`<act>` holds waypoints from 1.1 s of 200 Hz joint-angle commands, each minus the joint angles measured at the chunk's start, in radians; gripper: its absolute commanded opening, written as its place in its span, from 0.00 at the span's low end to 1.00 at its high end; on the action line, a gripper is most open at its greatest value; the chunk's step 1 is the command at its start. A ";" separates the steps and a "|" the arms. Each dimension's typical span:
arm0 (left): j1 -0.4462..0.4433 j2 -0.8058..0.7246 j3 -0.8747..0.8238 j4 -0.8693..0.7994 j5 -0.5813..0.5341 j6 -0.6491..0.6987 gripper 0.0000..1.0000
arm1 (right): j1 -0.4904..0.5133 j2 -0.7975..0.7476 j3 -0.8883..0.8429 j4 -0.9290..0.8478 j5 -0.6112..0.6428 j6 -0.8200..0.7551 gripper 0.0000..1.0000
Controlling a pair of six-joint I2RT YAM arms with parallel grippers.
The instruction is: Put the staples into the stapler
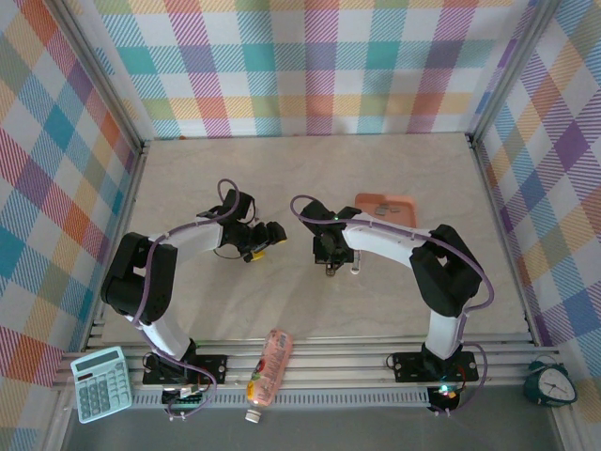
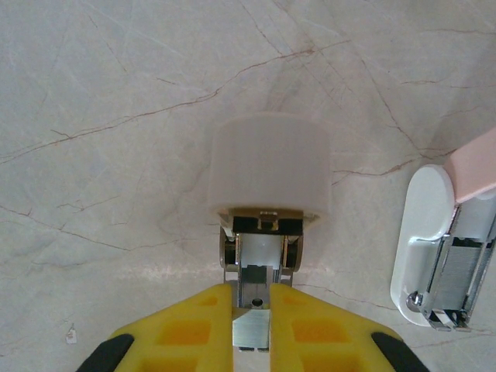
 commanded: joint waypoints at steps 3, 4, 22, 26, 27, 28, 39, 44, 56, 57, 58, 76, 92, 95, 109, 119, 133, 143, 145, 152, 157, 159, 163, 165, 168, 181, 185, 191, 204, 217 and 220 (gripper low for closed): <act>0.009 0.012 0.010 -0.004 0.015 0.013 0.79 | 0.007 0.025 0.012 -0.022 0.008 0.008 0.15; 0.009 0.011 0.010 -0.005 0.015 0.013 0.79 | 0.008 0.024 0.012 -0.021 0.008 0.008 0.15; 0.009 0.012 0.010 -0.006 0.015 0.013 0.79 | 0.008 0.024 0.009 -0.021 0.008 0.010 0.15; 0.009 0.012 0.010 -0.006 0.015 0.013 0.79 | 0.008 0.025 0.009 -0.021 0.008 0.010 0.15; 0.009 0.012 0.010 -0.006 0.015 0.013 0.79 | 0.008 0.025 0.010 -0.021 0.008 0.009 0.15; 0.009 0.011 0.010 -0.006 0.014 0.013 0.79 | 0.008 0.025 0.009 -0.021 0.008 0.009 0.15; 0.009 0.010 0.010 -0.007 0.015 0.014 0.79 | 0.008 0.024 0.008 -0.023 0.008 0.010 0.15; 0.009 0.010 0.010 -0.007 0.015 0.014 0.79 | 0.008 0.025 0.007 -0.023 0.008 0.010 0.15; 0.009 0.010 0.010 -0.008 0.015 0.015 0.79 | 0.008 0.023 0.007 -0.022 0.009 0.011 0.15; 0.009 0.010 0.010 -0.008 0.015 0.016 0.79 | 0.008 0.023 0.005 -0.022 0.009 0.011 0.15; 0.009 0.010 0.010 -0.008 0.015 0.015 0.79 | 0.008 0.023 0.005 -0.022 0.009 0.011 0.15; 0.009 0.009 0.010 -0.008 0.013 0.015 0.79 | 0.008 0.025 0.001 -0.021 0.008 0.012 0.15; 0.009 0.010 0.011 -0.009 0.013 0.017 0.79 | 0.008 0.025 0.001 -0.023 0.008 0.013 0.15; 0.009 0.010 0.011 -0.009 0.013 0.017 0.79 | 0.008 0.025 0.000 -0.023 0.008 0.014 0.15; 0.009 0.010 0.011 -0.009 0.013 0.017 0.79 | 0.008 0.024 0.000 -0.024 0.008 0.014 0.15; 0.009 0.010 0.011 -0.009 0.013 0.017 0.79 | 0.008 0.024 -0.002 -0.025 0.009 0.014 0.15; 0.009 0.012 0.012 -0.010 0.013 0.018 0.79 | 0.008 0.026 -0.002 -0.024 0.007 0.015 0.15; 0.009 0.012 0.011 -0.011 0.012 0.018 0.79 | 0.010 0.028 -0.004 -0.024 0.008 0.016 0.15; 0.009 0.011 0.012 -0.011 0.012 0.018 0.79 | 0.010 0.029 -0.005 -0.024 0.008 0.015 0.15; 0.009 0.012 0.012 -0.010 0.012 0.019 0.79 | 0.010 0.028 -0.003 -0.026 0.008 0.015 0.15; 0.009 0.012 0.011 -0.011 0.012 0.019 0.79 | 0.010 0.028 -0.003 -0.025 0.008 0.014 0.15; 0.009 0.012 0.011 -0.011 0.013 0.018 0.79 | 0.010 0.029 -0.002 -0.026 0.007 0.014 0.15; 0.009 0.011 0.011 -0.010 0.012 0.019 0.79 | 0.010 0.029 -0.003 -0.025 0.008 0.014 0.15; 0.009 0.010 0.011 -0.010 0.012 0.019 0.79 | 0.009 0.028 -0.003 -0.025 0.008 0.014 0.15; 0.009 0.011 0.011 -0.010 0.012 0.019 0.79 | 0.010 0.028 -0.003 -0.025 0.006 0.014 0.15; 0.009 0.012 0.011 -0.010 0.012 0.019 0.79 | 0.010 0.030 -0.002 -0.027 0.006 0.015 0.14; 0.009 0.013 0.012 -0.012 0.012 0.018 0.79 | 0.010 0.029 -0.001 -0.027 0.006 0.013 0.14; 0.008 0.011 0.011 -0.010 0.012 0.018 0.79 | 0.011 0.029 0.000 -0.027 0.006 0.013 0.14; 0.009 0.013 0.011 -0.012 0.012 0.018 0.79 | 0.011 0.027 0.002 -0.030 0.006 0.010 0.14; 0.009 0.013 0.011 -0.013 0.012 0.019 0.79 | 0.012 0.027 0.006 -0.037 0.009 0.010 0.14; 0.009 0.013 0.011 -0.012 0.012 0.019 0.79 | 0.013 0.027 0.007 -0.038 0.009 0.010 0.14</act>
